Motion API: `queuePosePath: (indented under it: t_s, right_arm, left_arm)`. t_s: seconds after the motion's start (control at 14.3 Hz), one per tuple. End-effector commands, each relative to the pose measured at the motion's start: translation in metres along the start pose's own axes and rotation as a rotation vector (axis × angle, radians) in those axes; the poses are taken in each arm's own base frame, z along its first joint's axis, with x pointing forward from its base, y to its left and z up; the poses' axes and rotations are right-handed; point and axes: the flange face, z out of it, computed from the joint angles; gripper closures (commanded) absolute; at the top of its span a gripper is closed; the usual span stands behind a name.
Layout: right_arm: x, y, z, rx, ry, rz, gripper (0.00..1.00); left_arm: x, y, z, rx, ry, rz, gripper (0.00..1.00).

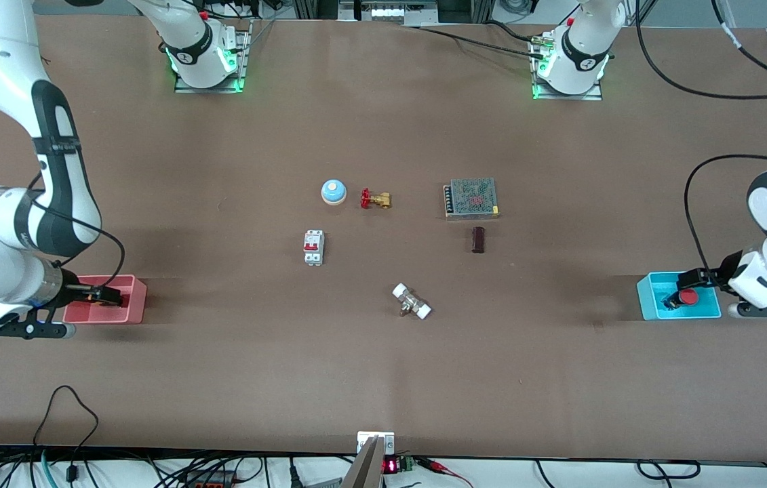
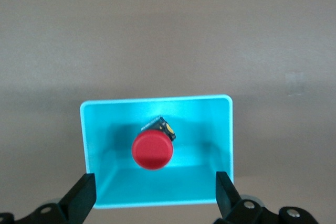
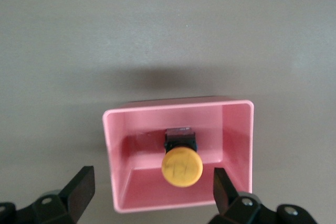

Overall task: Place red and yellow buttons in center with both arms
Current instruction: 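Lower both grippers into the trays and close on the buttons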

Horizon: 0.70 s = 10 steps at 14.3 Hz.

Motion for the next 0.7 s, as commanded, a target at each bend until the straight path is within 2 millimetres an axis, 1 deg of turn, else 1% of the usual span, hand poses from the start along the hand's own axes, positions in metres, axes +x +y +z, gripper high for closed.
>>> queuePosePath:
  t_s: [0.0,0.14,0.21,0.42,0.49,0.63]
  right_arm:
    - [0.005,0.002,0.012,-0.008,-0.009,-0.034,0.0]
    - [0.003,0.017,0.029,-0.005,-0.028,-0.022,0.0]
    - [0.003,0.017,0.031,-0.007,-0.025,-0.024,0.0]
    - [0.003,0.017,0.038,-0.012,-0.033,-0.051,0.0]
    - [0.003,0.017,0.038,-0.017,-0.034,-0.061,0.0]
    - [0.002,0.016,0.047,-0.017,-0.048,-0.062,0.0]
  left_arm:
    - [0.011,-0.006,0.016,0.016,0.016,0.017,0.0]
    - [0.012,-0.005,0.026,0.016,0.015,0.021,0.0]
    - [0.011,-0.005,0.031,0.015,0.007,0.022,0.0]
    - [0.009,-0.009,0.04,0.033,-0.01,0.033,0.06]
    - [0.008,-0.009,0.041,0.039,-0.012,0.034,0.1]
    - [0.008,-0.009,0.042,0.039,-0.015,0.031,0.22]
